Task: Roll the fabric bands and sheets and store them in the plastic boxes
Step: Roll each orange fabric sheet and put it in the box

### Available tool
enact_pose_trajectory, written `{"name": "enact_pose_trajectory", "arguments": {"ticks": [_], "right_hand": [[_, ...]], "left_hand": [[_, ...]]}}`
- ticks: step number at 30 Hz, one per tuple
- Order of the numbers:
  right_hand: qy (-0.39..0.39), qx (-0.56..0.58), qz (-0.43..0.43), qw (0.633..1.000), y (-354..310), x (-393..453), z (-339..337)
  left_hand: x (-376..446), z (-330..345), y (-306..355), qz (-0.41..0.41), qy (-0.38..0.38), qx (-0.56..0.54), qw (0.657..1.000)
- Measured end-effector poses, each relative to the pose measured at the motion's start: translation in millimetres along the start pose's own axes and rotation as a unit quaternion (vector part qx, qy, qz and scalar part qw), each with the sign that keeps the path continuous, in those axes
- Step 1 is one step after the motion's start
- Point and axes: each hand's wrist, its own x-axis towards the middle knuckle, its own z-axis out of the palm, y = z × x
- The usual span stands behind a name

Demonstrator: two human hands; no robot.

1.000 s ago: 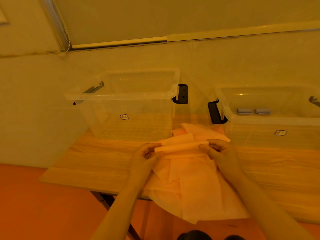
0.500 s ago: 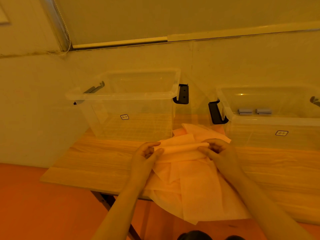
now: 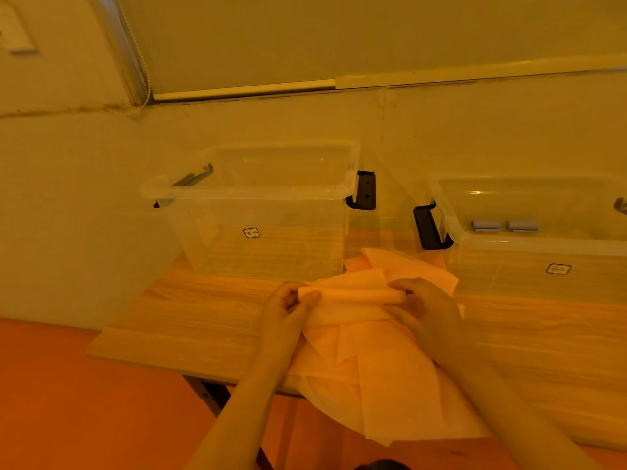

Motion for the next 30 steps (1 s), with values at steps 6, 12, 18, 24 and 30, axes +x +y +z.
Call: {"name": "enact_pose_trajectory", "arguments": {"ticks": [6, 12, 18, 24, 30], "right_hand": [[-0.015, -0.028, -0.028, 0.999, -3, 4, -6], [-0.047, 0.032, 0.029, 0.998, -15, 10, -15], [0.019, 0.239, 0.101, 0.966, -23, 11, -12], [0.025, 0.317, 0.129, 0.939, -23, 5, -5], [0.073, 0.329, 0.144, 0.93, -11, -3, 4]], "left_hand": [[0, -1, 1, -0.018, -0.002, -0.02, 1.0], [1, 0, 3, -0.043, -0.004, -0.061, 0.997], [-1, -2, 3, -0.019, 0.005, -0.01, 1.0], [2, -2, 1, -0.02, 0.003, -0.017, 1.0], [0, -1, 4, -0.027, -0.02, -0.024, 0.999]]}}
